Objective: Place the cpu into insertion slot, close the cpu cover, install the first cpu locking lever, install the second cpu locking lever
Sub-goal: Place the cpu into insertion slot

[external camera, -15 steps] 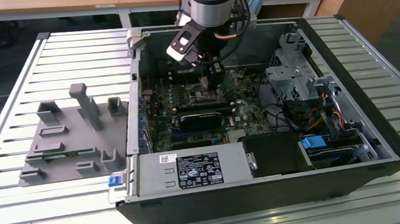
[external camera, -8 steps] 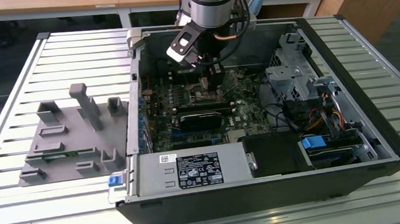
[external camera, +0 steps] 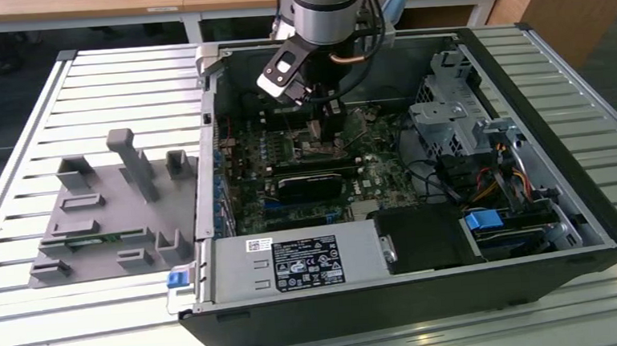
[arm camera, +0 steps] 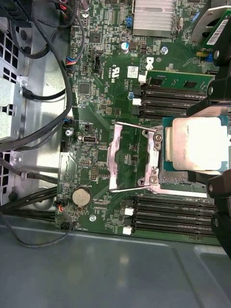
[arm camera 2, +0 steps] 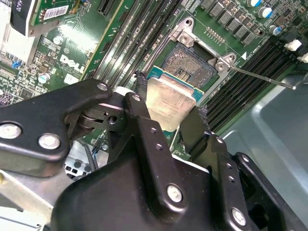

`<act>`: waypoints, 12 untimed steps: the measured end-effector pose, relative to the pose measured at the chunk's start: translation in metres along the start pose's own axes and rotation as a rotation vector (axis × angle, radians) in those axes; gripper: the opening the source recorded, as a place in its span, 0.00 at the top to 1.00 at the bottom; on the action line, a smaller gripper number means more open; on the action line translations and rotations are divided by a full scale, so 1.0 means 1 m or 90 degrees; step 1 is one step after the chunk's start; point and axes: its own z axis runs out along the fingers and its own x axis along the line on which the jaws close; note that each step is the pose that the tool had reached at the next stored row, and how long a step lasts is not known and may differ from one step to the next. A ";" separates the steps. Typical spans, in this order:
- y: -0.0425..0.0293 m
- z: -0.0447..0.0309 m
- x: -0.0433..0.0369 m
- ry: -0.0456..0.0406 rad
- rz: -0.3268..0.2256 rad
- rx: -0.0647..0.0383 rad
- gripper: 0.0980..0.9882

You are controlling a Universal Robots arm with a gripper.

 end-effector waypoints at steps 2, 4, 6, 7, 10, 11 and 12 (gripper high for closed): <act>0.0000 0.0008 0.0000 0.0000 0.000 0.000 0.52; 0.0000 0.0011 0.0000 0.0000 0.000 0.000 0.52; -0.0001 0.0016 0.0000 0.0001 0.000 0.000 0.52; -0.0001 0.0019 0.0000 0.0001 0.000 0.000 0.52; -0.0001 0.0029 -0.0001 0.0001 0.000 0.000 0.52; -0.0002 0.0032 -0.0001 0.0000 0.000 0.000 0.52; -0.0002 0.0035 -0.0001 0.0000 0.000 0.000 0.52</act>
